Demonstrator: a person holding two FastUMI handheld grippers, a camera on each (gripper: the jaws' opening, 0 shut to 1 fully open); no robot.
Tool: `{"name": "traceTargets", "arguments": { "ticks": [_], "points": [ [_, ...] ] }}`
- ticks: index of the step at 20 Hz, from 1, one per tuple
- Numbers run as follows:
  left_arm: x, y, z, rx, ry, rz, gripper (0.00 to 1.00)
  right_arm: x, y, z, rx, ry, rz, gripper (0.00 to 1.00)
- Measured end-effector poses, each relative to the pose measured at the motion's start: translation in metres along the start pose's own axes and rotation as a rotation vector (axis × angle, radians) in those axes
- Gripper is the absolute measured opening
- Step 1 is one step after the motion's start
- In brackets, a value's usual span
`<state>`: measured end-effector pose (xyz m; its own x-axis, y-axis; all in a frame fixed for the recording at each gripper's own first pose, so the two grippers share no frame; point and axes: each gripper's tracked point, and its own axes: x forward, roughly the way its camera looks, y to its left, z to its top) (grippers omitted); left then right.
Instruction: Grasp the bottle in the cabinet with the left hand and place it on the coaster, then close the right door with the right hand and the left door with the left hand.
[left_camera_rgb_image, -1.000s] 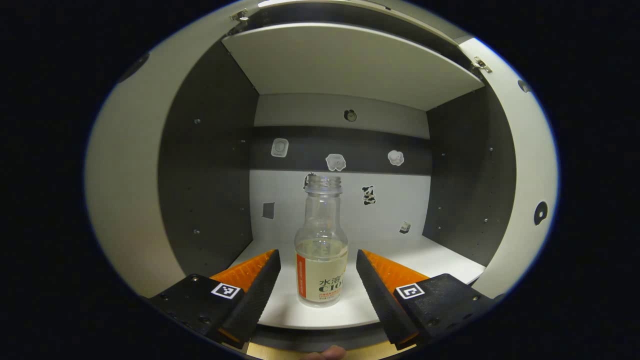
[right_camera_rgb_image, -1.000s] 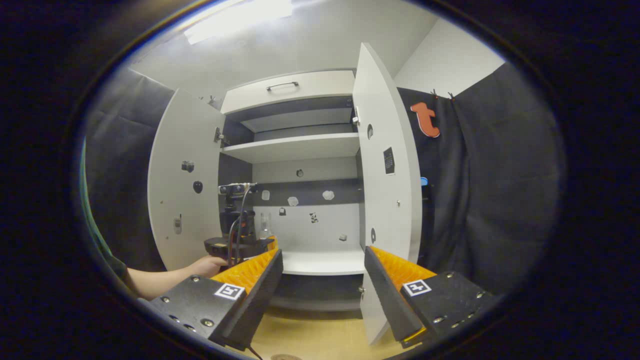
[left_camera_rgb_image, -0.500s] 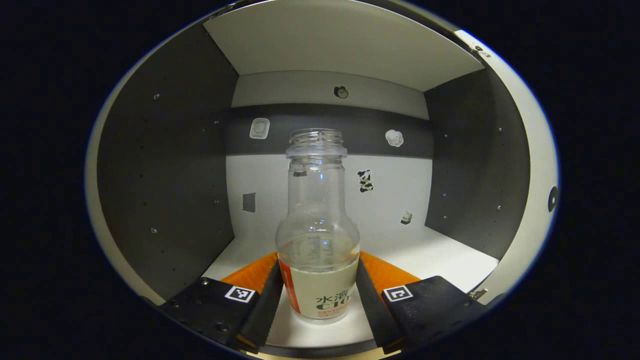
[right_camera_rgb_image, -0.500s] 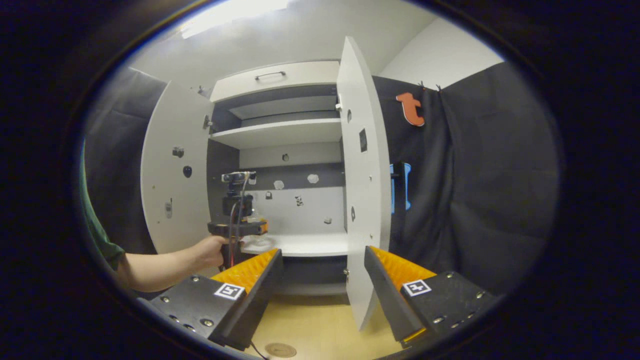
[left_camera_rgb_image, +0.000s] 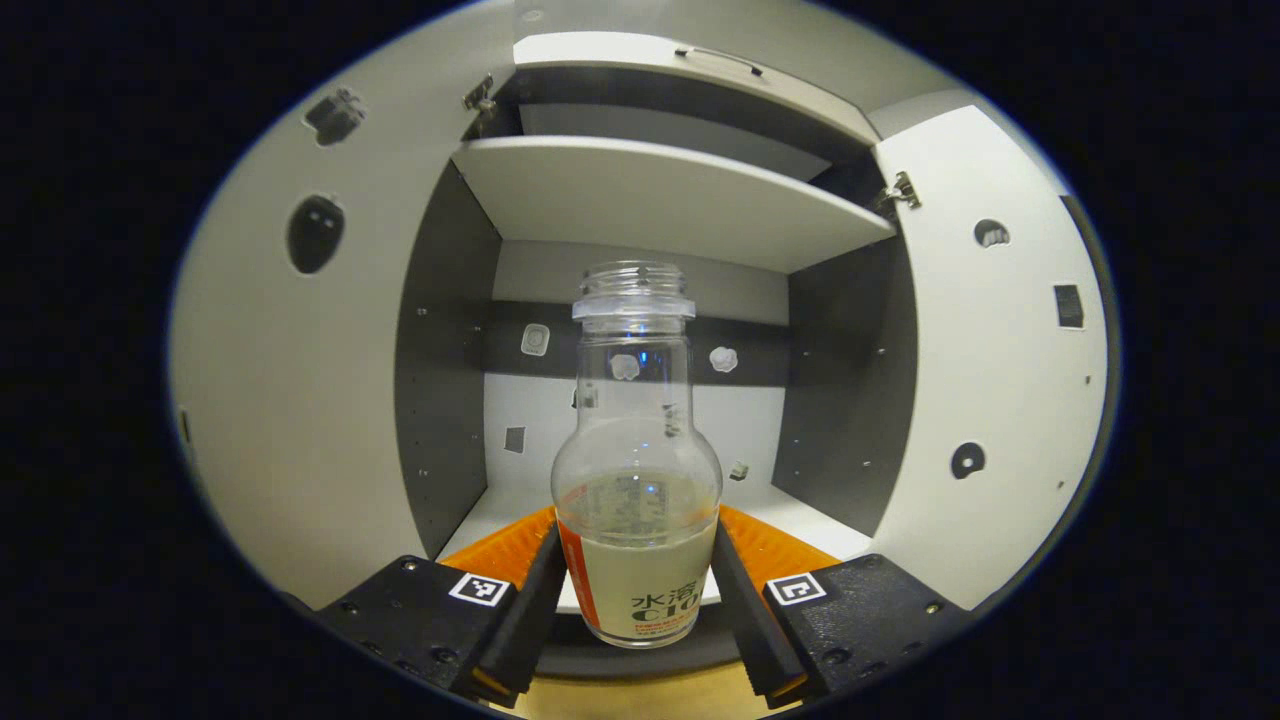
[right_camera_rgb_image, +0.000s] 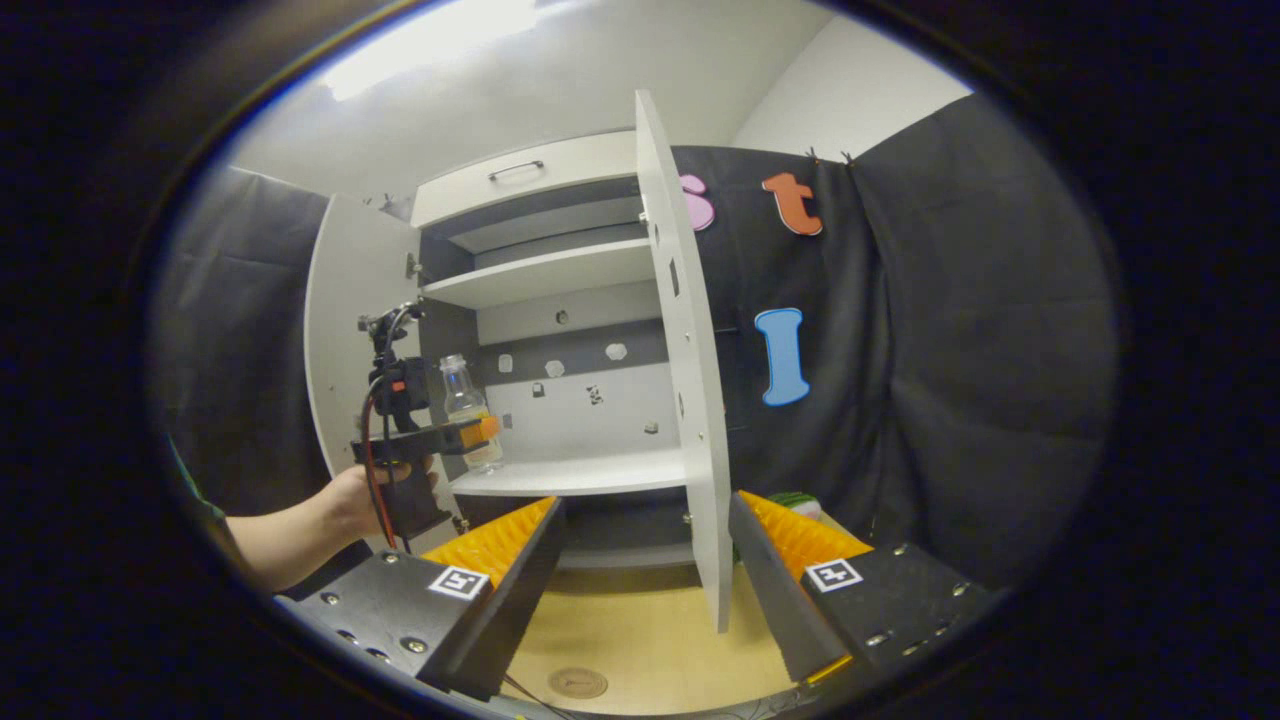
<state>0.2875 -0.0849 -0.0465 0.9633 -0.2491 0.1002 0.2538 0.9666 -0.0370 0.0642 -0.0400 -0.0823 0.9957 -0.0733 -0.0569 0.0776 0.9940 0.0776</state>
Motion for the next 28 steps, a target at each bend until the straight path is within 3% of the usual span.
{"name": "traceTargets", "arguments": {
  "ticks": [5,8,13,18,22,23,24,28],
  "points": [
    [-0.084,-0.039,-0.028,-0.024,-0.016,-0.063,0.78,-0.032,0.006,-0.009,-0.012,0.032,0.073,0.99],
    [-0.126,-0.065,-0.075,-0.017,0.038,-0.110,0.78,-0.048,0.006,-0.009,-0.041,0.019,0.114,0.99],
    [-0.172,-0.093,-0.159,-0.002,0.090,-0.114,0.79,-0.059,-0.008,-0.010,-0.037,-0.006,0.125,0.99],
    [-0.193,-0.117,-0.237,0.107,0.120,-0.178,0.79,-0.061,-0.028,-0.019,-0.057,-0.002,0.095,0.99],
    [-0.199,-0.129,-0.291,0.133,0.160,-0.244,0.79,-0.057,-0.033,-0.029,-0.084,0.012,0.100,0.99],
    [-0.199,-0.129,-0.299,0.138,0.166,-0.251,0.79,-0.055,-0.033,-0.032,-0.086,0.018,0.101,0.94],
    [-0.196,-0.129,-0.307,0.147,0.168,-0.256,0.80,-0.052,-0.032,-0.036,-0.077,0.029,0.105,1.00],
    [-0.190,-0.123,-0.340,0.154,0.223,-0.266,0.79,-0.037,-0.041,-0.052,-0.036,0.080,0.080,0.99]
  ]
}}
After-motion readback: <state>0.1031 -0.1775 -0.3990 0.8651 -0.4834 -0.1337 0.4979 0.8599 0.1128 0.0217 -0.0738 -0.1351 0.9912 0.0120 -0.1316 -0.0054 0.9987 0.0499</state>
